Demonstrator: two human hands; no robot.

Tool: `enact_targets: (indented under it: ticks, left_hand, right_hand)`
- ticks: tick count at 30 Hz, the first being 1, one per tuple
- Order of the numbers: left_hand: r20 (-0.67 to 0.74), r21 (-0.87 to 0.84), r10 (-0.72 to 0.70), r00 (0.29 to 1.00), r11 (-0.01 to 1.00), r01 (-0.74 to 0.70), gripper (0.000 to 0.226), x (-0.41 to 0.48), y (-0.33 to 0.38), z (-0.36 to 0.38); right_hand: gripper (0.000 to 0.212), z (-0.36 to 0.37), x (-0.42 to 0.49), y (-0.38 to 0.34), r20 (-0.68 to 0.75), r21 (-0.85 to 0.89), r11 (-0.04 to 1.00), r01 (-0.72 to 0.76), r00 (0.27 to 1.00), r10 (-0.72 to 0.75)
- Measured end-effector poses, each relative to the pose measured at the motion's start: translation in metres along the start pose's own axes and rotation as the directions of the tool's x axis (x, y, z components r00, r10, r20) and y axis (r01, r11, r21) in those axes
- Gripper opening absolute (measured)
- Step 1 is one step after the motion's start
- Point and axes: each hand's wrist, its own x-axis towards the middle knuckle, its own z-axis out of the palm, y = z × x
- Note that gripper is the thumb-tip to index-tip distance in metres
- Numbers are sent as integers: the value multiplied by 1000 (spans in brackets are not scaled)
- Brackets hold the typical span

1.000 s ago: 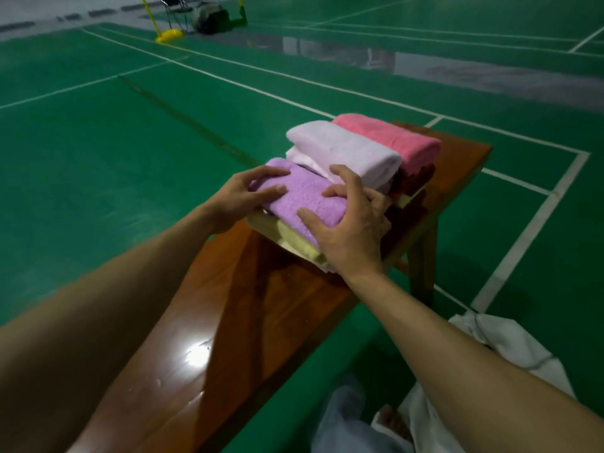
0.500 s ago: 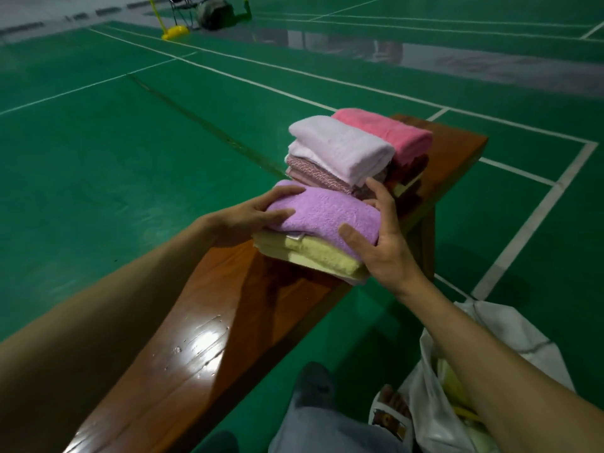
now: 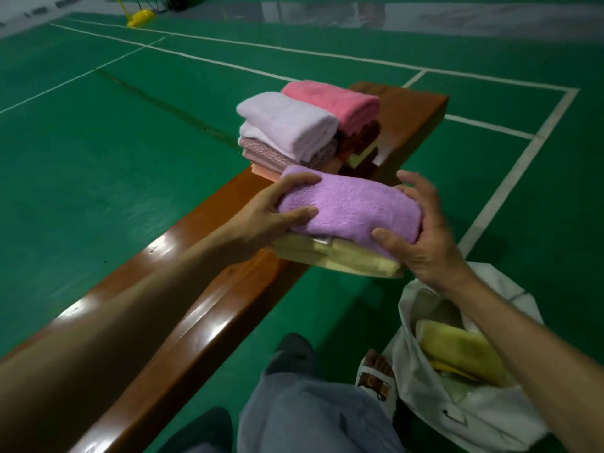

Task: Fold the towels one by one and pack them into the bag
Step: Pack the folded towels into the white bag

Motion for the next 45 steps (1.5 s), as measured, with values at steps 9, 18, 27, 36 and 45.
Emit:
enact_targets:
  ticks: [9,18,27,36,45]
  left_hand:
    - [90,-69,58,994,996,-52,44,66,-46,180]
    - [277,-78,-69,958,993,94,46,142,-184,314]
    - [231,5,-46,972,999,46,50,178,-294,356]
    - [410,395,-227,883,917,52,68,182,-319,347]
    - [271,765,-255,928,642,-47,57,174,-282,365]
  right_hand:
    - [71,-150,-67,58,-83,-233,961,-148,988,131]
    - [69,-206,-145,210,-166,-293,852,-433,901,401]
    - [74,-200,-154,333,-91,-407,798,-445,889,449]
    - [79,-192,-178,383,95,-490,786,-376,874,477]
    - [83,-189,-187,397,140,-559,725,-402,816,560]
